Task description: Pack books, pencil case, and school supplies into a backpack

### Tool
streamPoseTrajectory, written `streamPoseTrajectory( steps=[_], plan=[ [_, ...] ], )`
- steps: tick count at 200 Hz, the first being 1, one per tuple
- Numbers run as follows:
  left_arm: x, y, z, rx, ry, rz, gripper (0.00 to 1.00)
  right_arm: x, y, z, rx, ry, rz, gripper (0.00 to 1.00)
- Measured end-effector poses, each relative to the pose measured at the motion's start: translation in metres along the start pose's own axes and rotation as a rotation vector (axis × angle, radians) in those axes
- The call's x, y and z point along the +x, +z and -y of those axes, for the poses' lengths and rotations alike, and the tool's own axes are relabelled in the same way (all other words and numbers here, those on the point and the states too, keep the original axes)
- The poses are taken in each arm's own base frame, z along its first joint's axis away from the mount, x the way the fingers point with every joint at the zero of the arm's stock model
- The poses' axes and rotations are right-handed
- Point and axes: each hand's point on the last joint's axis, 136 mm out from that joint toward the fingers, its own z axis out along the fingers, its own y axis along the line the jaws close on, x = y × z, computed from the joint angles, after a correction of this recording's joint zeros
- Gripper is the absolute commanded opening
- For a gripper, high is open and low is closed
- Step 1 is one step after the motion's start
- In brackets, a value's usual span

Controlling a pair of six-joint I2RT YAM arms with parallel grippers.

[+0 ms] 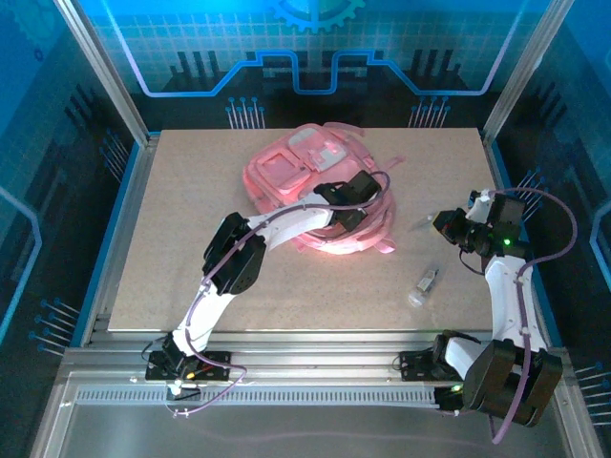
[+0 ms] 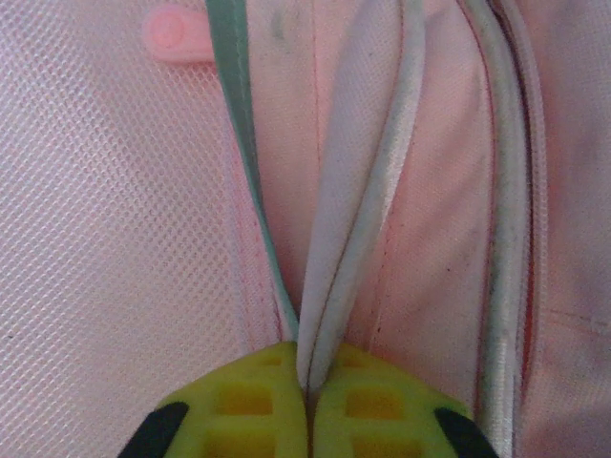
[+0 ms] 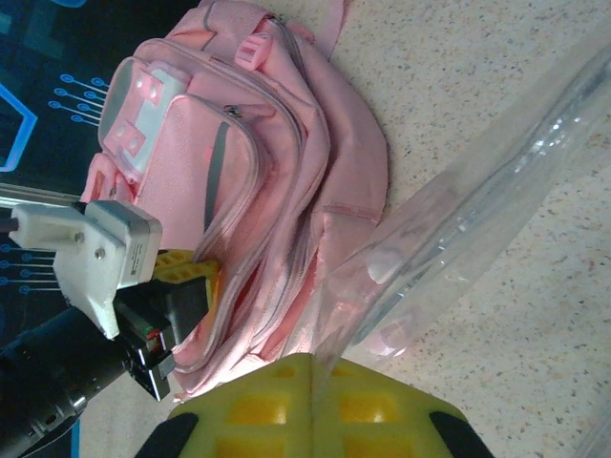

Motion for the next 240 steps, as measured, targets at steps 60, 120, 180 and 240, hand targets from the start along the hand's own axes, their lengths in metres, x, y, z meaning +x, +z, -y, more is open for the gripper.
streamPoseTrajectory(
  steps=[60, 120, 180, 240],
  plan=[
    [-0.023, -0.046, -0.026, 0.162, -0.207, 0.077, 0.00, 0.006, 0.005, -0.016, -0.093, -0.013, -0.011, 0.00],
    [-0.052, -0.112, -0.097, 0.372, -0.562, 0.217, 0.00, 0.031, 0.032, -0.083, -0.275, -0.125, -0.089, 0.00],
    [-0.060, -0.122, -0.081, 0.527, -0.686, 0.203, 0.00, 0.083, 0.100, -0.143, -0.412, -0.230, -0.253, 0.00],
    [-0.067, -0.126, -0.074, 0.593, -0.739, 0.207, 0.00, 0.092, 0.172, -0.161, -0.422, -0.237, -0.287, 0.00]
  ],
)
